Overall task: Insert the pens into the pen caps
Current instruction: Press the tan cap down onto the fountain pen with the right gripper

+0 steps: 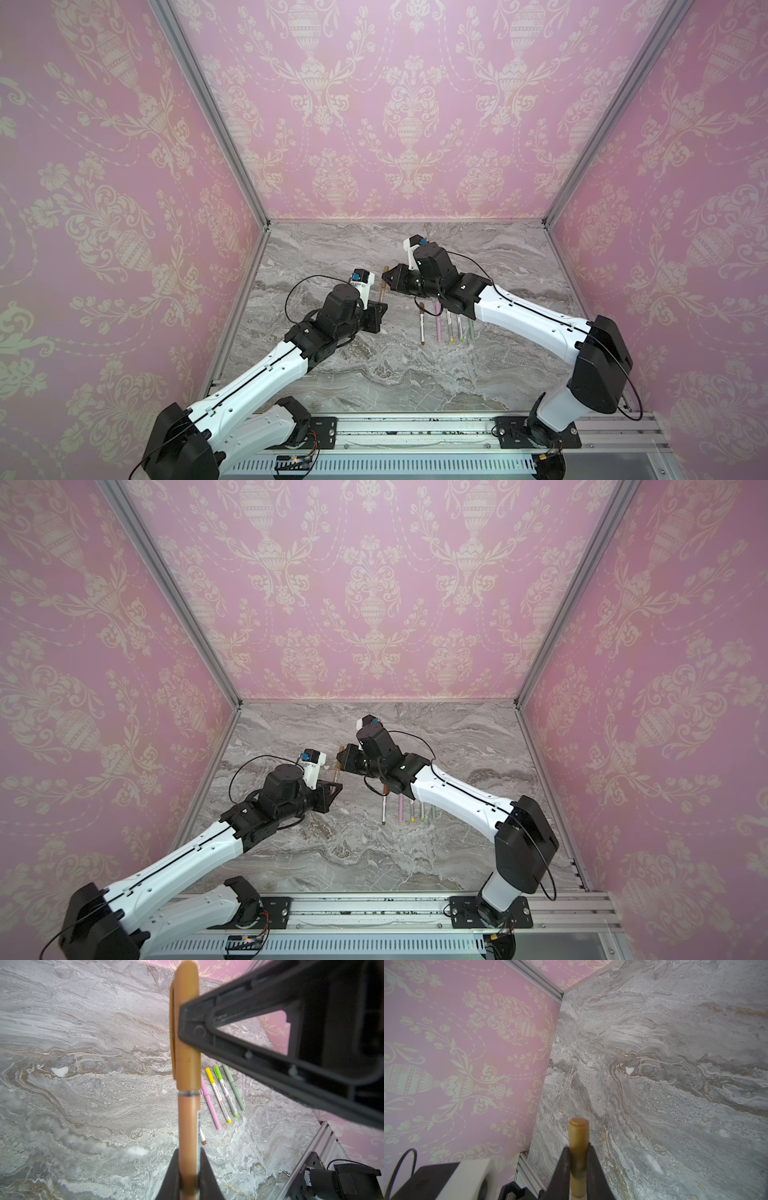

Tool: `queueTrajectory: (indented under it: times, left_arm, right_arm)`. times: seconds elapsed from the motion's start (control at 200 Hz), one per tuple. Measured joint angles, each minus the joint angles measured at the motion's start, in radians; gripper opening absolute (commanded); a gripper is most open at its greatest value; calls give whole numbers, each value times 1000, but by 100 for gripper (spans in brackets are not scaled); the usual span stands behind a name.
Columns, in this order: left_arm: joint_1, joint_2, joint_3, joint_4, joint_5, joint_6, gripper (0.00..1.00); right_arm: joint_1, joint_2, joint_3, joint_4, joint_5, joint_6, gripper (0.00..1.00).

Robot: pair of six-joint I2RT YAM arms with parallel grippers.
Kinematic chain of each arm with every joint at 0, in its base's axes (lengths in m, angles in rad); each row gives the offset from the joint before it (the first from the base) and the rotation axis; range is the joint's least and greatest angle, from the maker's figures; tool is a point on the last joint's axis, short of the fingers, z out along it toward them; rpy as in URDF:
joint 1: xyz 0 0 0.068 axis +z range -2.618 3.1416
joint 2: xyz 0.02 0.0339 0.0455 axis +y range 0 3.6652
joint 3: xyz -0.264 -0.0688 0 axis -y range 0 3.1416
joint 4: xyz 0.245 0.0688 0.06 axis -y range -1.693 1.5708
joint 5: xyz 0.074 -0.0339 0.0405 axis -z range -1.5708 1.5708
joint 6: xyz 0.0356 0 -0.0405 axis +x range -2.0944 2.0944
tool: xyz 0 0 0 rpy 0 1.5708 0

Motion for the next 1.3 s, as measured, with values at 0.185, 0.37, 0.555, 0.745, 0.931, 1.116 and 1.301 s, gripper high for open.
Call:
queueTrajectory:
  times: [0.185,0.37,0.555,0.745,0.931,1.116,1.301]
  left_arm:
    - [2,7,-1,-32,-66,44,0]
    - [7,11,-3,-68,-142,93,0]
    - [7,29,-3,-70,-178,152,0]
    - [7,42,-5,-49,-187,174,0]
    - [6,34,-15,-24,-167,170,0]
    - [-2,-37,-84,93,-64,112,0]
    - [1,-87,-110,141,-11,18,0]
  right_arm:
    - [3,49,0,43,-18,22,0]
    - [22,97,-6,112,-15,58,0]
    - [22,103,-19,137,-11,75,0]
    - [22,102,-19,135,3,74,0]
    - [9,72,-19,102,-3,57,0]
    - [-18,-2,14,-29,-53,-18,17]
    - [-20,-57,77,-181,-53,-117,30]
